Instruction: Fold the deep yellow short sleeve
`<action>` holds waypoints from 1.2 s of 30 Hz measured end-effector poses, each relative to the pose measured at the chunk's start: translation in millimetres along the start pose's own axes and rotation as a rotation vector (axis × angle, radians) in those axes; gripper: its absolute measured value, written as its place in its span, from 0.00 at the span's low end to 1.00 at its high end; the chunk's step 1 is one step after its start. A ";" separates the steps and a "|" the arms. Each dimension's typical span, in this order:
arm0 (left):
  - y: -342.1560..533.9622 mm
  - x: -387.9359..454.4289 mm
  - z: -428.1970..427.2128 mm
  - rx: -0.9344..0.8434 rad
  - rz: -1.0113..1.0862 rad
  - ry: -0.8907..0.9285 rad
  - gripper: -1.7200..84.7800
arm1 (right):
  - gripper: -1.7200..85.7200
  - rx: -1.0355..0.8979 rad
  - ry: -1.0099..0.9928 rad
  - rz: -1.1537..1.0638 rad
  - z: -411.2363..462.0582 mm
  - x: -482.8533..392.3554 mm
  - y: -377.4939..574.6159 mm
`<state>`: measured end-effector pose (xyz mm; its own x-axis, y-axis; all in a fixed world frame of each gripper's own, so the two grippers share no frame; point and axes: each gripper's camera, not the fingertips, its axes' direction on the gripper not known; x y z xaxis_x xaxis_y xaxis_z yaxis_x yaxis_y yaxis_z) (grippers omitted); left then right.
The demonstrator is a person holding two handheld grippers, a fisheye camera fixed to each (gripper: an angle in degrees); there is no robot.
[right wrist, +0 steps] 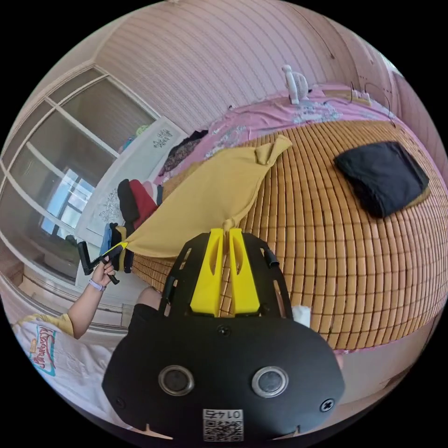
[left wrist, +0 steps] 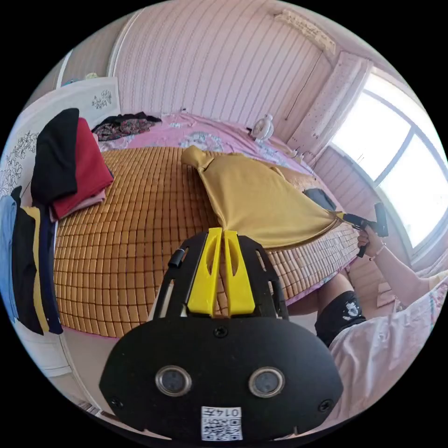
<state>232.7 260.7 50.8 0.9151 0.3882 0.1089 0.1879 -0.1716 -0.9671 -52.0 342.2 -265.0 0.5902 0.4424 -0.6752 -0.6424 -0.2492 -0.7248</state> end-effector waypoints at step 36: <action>68.0 40.8 160.9 -0.357 -0.038 -0.104 0.02 | 0.03 -0.304 0.271 -0.020 59.8 -0.8 93.0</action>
<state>225.4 410.5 -47.5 0.8675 0.4871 0.1013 0.3500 -0.4530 -0.8199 -141.5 370.2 -323.7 0.7346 0.2170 -0.6429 -0.4795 -0.5043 -0.7181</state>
